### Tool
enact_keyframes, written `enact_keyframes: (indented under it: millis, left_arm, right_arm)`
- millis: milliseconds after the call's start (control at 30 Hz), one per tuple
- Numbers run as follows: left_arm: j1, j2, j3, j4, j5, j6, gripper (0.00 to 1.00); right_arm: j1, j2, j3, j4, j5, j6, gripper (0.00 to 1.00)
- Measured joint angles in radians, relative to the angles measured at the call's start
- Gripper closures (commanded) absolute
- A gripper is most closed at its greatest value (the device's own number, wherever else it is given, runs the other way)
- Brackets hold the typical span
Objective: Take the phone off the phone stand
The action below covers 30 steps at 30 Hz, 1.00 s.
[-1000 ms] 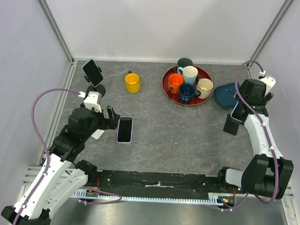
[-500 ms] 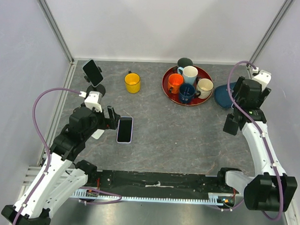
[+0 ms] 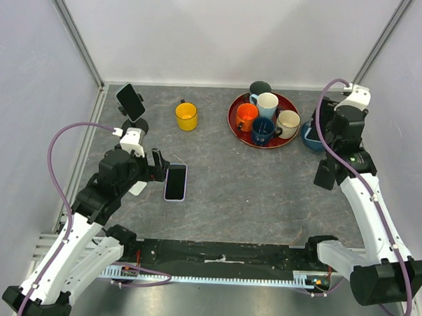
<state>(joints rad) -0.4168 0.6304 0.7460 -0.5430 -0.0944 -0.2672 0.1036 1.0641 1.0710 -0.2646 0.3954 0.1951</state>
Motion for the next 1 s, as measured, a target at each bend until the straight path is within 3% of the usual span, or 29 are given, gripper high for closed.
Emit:
enact_keyframes:
  millis: [300, 667, 1000]
  left_arm:
    - [0.000, 0.006, 0.000, 0.000, 0.000, 0.000, 0.03]
    - [0.000, 0.013, 0.000, 0.000, 0.000, 0.000, 0.03]
    - [0.000, 0.012, 0.000, 0.000, -0.001, 0.000, 0.03]
  right_arm:
    - [0.156, 0.134, 0.097, -0.097, -0.140, 0.118, 0.76]
    - [0.556, 0.512, 0.225, -0.207, -0.148, 0.315, 0.80]
    - [0.705, 0.799, 0.424, -0.291, -0.264, 0.447, 0.81]
